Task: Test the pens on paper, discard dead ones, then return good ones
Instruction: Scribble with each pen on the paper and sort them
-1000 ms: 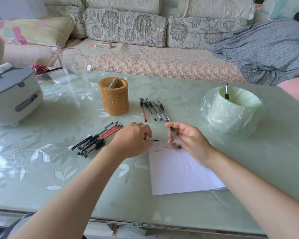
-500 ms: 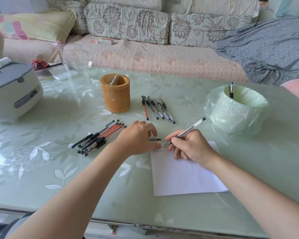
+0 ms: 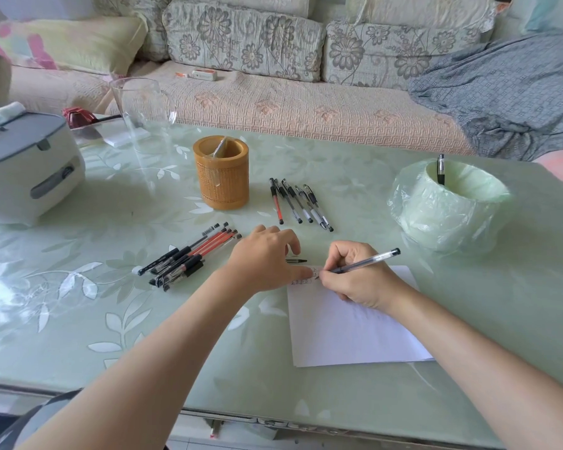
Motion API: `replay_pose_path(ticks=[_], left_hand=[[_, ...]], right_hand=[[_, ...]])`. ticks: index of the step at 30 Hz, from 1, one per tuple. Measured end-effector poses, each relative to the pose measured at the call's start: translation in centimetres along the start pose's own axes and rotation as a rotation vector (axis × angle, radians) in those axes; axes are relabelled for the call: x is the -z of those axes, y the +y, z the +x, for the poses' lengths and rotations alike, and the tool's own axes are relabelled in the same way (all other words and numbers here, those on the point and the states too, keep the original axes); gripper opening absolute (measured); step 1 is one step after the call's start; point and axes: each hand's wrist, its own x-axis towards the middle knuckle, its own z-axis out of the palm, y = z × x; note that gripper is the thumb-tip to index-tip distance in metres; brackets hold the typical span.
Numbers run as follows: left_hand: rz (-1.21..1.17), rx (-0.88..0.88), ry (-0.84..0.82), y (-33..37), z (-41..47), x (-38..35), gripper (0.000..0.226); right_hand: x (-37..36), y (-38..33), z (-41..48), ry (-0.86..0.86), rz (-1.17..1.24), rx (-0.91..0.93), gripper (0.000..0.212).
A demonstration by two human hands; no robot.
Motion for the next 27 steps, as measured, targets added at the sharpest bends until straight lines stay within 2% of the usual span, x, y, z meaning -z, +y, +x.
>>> replay_pose_path(ticks=[11, 23, 27], left_hand=[[-0.023, 0.035, -0.020, 0.08, 0.05, 0.12, 0.048], [-0.030, 0.036, -0.009, 0.03, -0.11, 0.02, 0.047], [-0.029, 0.036, -0.010, 0.06, -0.14, 0.07, 0.047]], right_hand=[[-0.15, 0.19, 0.05, 0.002, -0.017, -0.021, 0.028], [-0.25, -0.04, -0.24, 0.031, -0.169, 0.043, 0.032], [-0.20, 0.07, -0.36, 0.037, -0.147, 0.054, 0.027]])
